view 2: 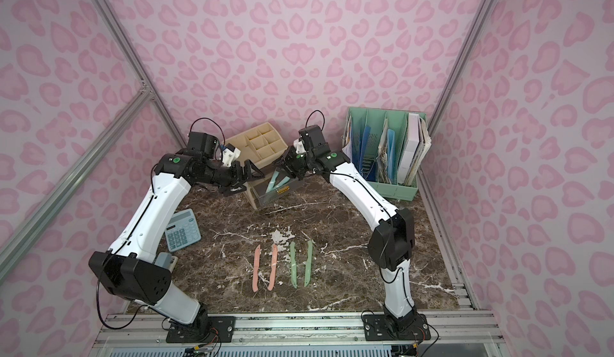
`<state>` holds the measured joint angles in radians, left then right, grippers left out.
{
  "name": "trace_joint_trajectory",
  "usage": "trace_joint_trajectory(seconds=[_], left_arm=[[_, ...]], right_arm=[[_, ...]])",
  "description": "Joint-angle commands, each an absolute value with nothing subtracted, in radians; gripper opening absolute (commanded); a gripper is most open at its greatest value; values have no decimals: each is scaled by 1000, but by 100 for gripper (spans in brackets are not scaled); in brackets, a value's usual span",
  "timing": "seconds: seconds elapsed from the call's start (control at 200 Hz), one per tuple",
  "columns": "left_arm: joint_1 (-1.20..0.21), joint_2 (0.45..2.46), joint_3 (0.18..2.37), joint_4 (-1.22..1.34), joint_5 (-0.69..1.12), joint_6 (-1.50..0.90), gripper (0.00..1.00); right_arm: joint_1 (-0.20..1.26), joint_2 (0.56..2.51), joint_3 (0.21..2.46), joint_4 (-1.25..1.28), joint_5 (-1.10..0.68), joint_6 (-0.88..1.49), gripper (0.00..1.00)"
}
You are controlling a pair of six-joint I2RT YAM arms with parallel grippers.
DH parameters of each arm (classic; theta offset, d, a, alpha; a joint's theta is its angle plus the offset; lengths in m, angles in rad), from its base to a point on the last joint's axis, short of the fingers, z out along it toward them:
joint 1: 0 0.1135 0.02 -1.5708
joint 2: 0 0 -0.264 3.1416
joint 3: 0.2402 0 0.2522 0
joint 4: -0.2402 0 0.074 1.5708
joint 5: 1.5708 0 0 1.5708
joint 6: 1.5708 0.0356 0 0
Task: Place the fruit knives into the drawer by color
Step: Place the fruit knife in the storage box, then close the drawer in the storage box.
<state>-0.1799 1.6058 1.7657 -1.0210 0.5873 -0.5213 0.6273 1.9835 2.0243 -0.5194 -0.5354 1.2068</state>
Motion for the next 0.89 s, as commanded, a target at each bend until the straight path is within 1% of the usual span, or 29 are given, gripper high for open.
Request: trace_joint_trajectory(seconds=[0.0,0.265,0.405,0.465,0.64,0.715,0.89], left_arm=[[-179,1594,1766,-1022,582,-514,99],[-164,1596,1809,-1058,497,-507,98],[-116,1617,1830,-1063,465,-534,96],[-95,1636,1843,-1067,456,-549,92],[-65,1703,1891,-1047,460,-575,89],[-61,1740,1931,-1049,453,-575,79],[-53,1829,2034,-1079,430,-569,74]], right_arm=[[631,1947,1987,-529,-523,1152,28],[636,1815,1799,-514,-502,1104,18],[634,1755,1670,-476,-502,1103,12],[631,1742,1632,-468,-497,1094,10],[612,1740,1567,-452,-501,1067,7],[599,1756,1568,-452,-508,1054,6],[570,1795,1579,-457,-525,1033,5]])
